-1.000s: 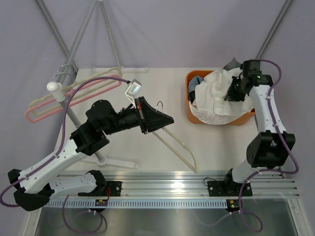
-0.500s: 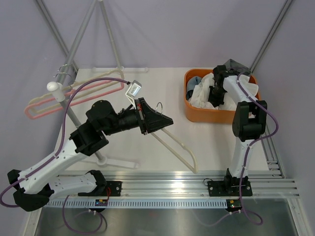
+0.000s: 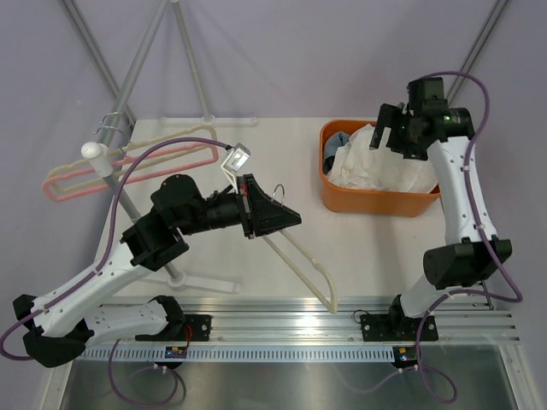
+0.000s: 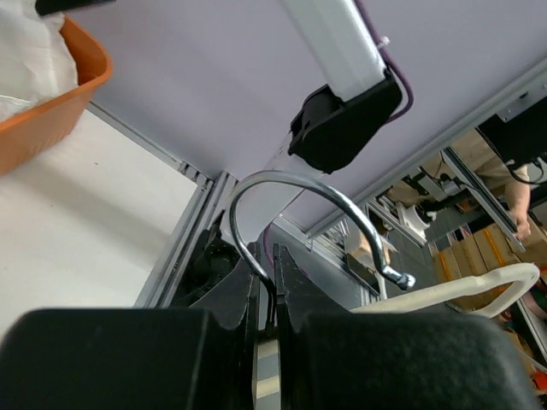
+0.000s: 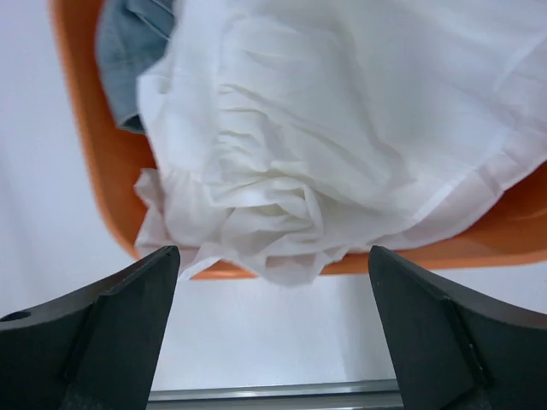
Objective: Remove the skirt from the hanger
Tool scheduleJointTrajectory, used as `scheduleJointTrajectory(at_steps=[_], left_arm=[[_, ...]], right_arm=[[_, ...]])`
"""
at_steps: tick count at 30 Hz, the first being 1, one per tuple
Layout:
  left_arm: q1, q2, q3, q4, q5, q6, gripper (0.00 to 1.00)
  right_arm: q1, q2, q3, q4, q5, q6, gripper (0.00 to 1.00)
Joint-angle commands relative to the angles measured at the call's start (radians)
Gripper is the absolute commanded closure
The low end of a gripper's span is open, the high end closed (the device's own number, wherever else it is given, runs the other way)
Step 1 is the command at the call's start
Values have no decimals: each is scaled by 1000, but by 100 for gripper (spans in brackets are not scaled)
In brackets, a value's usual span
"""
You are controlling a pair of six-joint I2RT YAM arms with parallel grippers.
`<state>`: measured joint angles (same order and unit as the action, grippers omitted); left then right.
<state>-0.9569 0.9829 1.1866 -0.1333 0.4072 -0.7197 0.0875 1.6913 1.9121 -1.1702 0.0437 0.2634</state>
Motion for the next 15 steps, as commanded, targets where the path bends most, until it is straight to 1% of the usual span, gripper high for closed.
scheduleJointTrajectory(at_steps=[1, 2, 3, 4, 5, 6, 7, 8, 9, 10, 11, 12, 13, 14, 15], left_arm=[[-3, -6, 41, 67, 117, -3, 100], [-3, 5, 47, 93, 180, -9, 100], [-3, 5, 51, 109, 212, -14, 100], [-3, 16, 51, 129, 247, -27, 100], [-3, 17, 47, 168, 301, -43, 100], [-3, 19, 42, 226, 323, -76, 100], [-3, 17, 30, 254, 340, -95, 100], [-5, 16, 24, 285, 366, -110, 100], [-5, 13, 18, 340, 373, -145, 100], [-5, 7, 12, 368, 380, -164, 100], [-5, 4, -5, 404, 392, -184, 100], [-6, 2, -18, 507, 398, -245, 100], [-8, 2, -44, 632, 412, -285, 100], [-8, 6, -44, 633, 416, -322, 100], [-11, 11, -56, 741, 420, -395, 100]], right_arm=[[14, -128, 76, -63, -33, -21, 1], [12, -181, 70, -46, -75, -18, 1], [12, -209, 55, -28, -109, -4, 0], [11, -240, -5, 21, -214, 37, 1], [9, -266, -43, 47, -304, 54, 1], [6, -312, -83, 76, -412, 60, 0], [8, -332, -184, 143, -673, 65, 1], [6, -350, -255, 193, -806, 80, 1], [6, -407, -330, 272, -906, 121, 1], [11, -450, -523, 532, -1077, 270, 1], [18, -499, -633, 696, -1128, 380, 1], [26, -597, -727, 877, -1157, 486, 1], [32, -673, -881, 1167, -1186, 678, 1], [38, -674, -938, 1278, -1191, 748, 1], [49, -724, -973, 1353, -1197, 792, 0]])
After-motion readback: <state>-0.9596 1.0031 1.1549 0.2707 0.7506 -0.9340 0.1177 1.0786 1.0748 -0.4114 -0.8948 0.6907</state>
